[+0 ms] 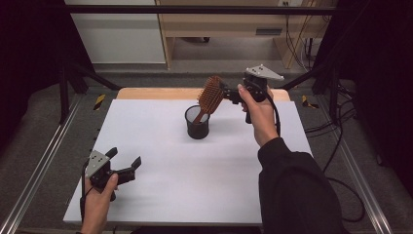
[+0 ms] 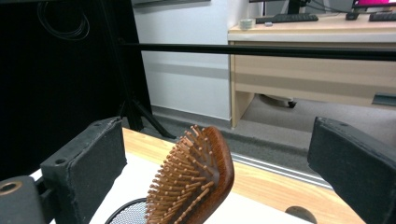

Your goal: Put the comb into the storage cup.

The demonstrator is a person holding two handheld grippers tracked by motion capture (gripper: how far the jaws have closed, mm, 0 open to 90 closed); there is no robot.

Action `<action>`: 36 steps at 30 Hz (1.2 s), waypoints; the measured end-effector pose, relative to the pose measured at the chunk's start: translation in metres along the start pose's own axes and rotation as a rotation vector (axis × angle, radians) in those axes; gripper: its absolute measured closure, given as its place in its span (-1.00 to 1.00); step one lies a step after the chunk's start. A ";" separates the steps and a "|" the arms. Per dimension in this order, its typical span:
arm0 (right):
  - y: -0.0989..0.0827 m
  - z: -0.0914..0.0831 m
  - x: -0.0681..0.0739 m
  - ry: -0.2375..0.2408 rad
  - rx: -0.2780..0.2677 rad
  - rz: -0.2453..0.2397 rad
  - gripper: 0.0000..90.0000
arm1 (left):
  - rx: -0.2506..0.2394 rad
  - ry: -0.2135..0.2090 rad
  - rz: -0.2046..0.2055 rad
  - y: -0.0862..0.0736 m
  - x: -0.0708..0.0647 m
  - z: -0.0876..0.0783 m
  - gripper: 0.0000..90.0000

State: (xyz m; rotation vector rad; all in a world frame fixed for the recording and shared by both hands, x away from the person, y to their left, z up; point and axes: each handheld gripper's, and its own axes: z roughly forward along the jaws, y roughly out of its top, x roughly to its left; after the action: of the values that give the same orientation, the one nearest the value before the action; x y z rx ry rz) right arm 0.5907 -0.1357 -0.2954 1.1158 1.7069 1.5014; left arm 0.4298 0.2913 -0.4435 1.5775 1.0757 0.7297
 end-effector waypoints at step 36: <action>-0.010 -0.057 -0.022 -0.066 -0.077 -0.034 -0.90 | -0.011 0.031 -0.013 0.001 0.012 -0.001 -0.93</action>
State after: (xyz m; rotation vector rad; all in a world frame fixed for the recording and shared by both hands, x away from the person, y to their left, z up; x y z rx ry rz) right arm 0.5498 -0.1821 -0.2968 1.0790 1.6020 1.4809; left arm 0.4338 0.3023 -0.4426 1.5527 1.1022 0.7527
